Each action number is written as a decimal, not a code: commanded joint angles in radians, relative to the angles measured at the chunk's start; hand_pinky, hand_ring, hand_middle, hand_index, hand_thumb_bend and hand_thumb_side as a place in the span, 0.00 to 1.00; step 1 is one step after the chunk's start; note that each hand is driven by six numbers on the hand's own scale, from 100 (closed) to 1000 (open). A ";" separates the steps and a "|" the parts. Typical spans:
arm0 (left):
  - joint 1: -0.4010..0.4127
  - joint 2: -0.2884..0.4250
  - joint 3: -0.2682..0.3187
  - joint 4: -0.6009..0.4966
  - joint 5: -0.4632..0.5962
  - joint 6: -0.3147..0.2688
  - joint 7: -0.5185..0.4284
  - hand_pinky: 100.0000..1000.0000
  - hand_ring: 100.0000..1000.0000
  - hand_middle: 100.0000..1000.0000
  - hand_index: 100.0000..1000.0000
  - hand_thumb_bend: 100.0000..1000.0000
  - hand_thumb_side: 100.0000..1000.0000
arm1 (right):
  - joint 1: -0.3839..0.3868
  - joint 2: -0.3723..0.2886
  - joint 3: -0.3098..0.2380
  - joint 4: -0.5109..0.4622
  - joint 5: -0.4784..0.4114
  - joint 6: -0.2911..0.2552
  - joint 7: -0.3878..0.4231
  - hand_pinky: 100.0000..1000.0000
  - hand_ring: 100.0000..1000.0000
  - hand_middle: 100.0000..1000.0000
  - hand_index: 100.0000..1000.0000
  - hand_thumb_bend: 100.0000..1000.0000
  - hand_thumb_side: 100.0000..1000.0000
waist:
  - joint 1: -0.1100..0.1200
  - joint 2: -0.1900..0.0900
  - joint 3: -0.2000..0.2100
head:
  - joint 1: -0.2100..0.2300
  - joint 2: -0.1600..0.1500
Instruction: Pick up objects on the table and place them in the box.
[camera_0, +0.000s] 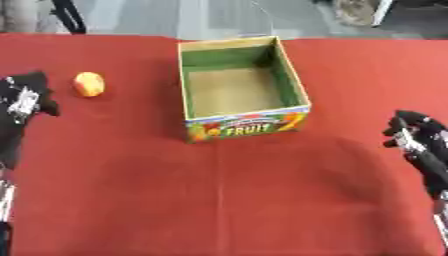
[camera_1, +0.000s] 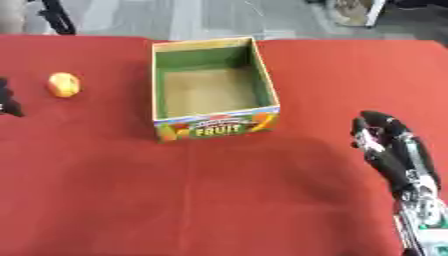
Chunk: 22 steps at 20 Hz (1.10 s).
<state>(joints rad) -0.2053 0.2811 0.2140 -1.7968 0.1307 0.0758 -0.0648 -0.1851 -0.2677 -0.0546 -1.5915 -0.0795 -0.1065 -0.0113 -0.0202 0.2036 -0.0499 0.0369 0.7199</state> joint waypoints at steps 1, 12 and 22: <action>-0.009 0.013 0.005 -0.026 -0.005 0.001 0.000 0.43 0.41 0.43 0.58 0.41 0.46 | -0.009 -0.012 -0.008 -0.013 0.006 -0.002 0.000 0.51 0.59 0.57 0.73 0.16 0.34 | 0.000 -0.010 -0.001 | -0.003 0.008; -0.019 0.033 0.009 -0.024 -0.021 -0.003 0.005 0.43 0.41 0.43 0.58 0.42 0.43 | -0.008 -0.012 -0.008 -0.013 0.006 -0.002 0.000 0.51 0.59 0.57 0.73 0.16 0.33 | -0.001 -0.011 -0.001 | -0.004 0.009; -0.238 0.305 -0.028 0.205 -0.464 -0.110 -0.047 0.51 0.51 0.54 0.68 0.38 0.04 | -0.003 -0.018 -0.003 -0.011 0.007 -0.001 0.004 0.51 0.59 0.57 0.73 0.15 0.33 | 0.008 -0.020 -0.015 | 0.011 0.011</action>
<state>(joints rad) -0.4238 0.5175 0.1939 -1.6236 -0.2625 -0.0118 -0.0997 -0.1837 -0.2678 -0.0543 -1.5914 -0.0795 -0.1065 -0.0100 -0.0139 0.2002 -0.0656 0.0428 0.7276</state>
